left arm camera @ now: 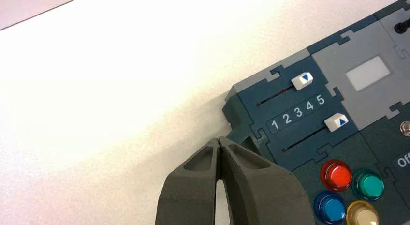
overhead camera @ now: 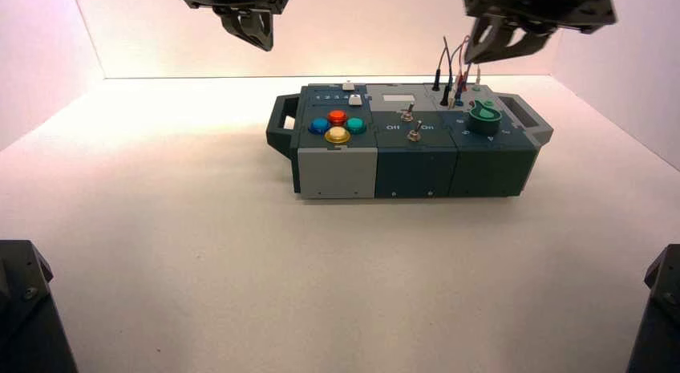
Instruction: Push the red button with the right gripper.
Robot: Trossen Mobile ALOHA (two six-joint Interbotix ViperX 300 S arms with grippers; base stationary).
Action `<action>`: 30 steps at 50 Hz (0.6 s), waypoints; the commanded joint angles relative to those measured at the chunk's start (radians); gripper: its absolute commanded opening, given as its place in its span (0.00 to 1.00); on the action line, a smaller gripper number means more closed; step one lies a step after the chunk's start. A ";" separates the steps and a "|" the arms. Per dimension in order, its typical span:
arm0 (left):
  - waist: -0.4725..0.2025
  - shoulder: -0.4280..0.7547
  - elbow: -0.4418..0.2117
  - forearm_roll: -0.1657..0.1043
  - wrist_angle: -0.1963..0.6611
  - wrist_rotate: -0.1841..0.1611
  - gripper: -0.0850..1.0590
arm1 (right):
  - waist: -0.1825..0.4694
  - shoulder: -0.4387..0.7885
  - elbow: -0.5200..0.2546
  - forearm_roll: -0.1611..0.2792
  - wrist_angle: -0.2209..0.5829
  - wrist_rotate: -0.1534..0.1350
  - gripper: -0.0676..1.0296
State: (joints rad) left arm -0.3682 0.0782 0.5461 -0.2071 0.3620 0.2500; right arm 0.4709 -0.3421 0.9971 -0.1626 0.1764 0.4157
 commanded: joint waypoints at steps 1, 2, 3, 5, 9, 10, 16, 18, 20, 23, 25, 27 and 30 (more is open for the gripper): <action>0.025 -0.052 0.002 0.002 -0.005 0.003 0.05 | 0.052 0.051 -0.060 0.005 -0.043 0.003 0.08; 0.026 -0.054 0.003 0.002 -0.005 0.003 0.05 | 0.055 0.055 -0.061 0.005 -0.046 0.003 0.05; 0.031 -0.060 0.009 0.002 -0.005 0.003 0.05 | 0.064 0.063 -0.069 0.005 -0.055 0.003 0.03; 0.037 -0.066 0.014 0.002 -0.005 0.003 0.05 | 0.075 0.074 -0.078 0.005 -0.061 0.005 0.04; 0.049 -0.083 0.028 0.002 -0.005 0.005 0.05 | 0.091 0.087 -0.094 0.005 -0.063 0.005 0.04; 0.054 -0.087 0.032 0.002 -0.005 0.005 0.05 | 0.092 0.089 -0.095 0.005 -0.063 0.005 0.04; 0.074 -0.107 0.051 0.002 -0.005 0.011 0.05 | 0.112 0.107 -0.114 0.005 -0.064 0.005 0.04; 0.078 -0.114 0.055 0.002 -0.005 0.011 0.05 | 0.115 0.114 -0.120 0.005 -0.069 0.005 0.04; 0.081 -0.117 0.060 0.003 -0.005 0.011 0.05 | 0.117 0.118 -0.123 0.006 -0.069 0.005 0.04; 0.083 -0.123 0.063 0.003 -0.005 0.011 0.05 | 0.118 0.127 -0.132 0.006 -0.071 0.005 0.04; 0.083 -0.126 0.066 0.003 -0.005 0.011 0.05 | 0.118 0.133 -0.137 0.006 -0.071 0.005 0.04; 0.084 -0.127 0.069 0.003 -0.005 0.011 0.05 | 0.123 0.140 -0.141 0.006 -0.071 0.005 0.04; 0.084 -0.130 0.072 0.003 -0.005 0.011 0.05 | 0.129 0.152 -0.150 0.006 -0.071 0.005 0.04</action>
State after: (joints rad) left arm -0.2899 -0.0169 0.6259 -0.2056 0.3620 0.2562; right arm 0.5844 -0.1948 0.8836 -0.1595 0.1150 0.4188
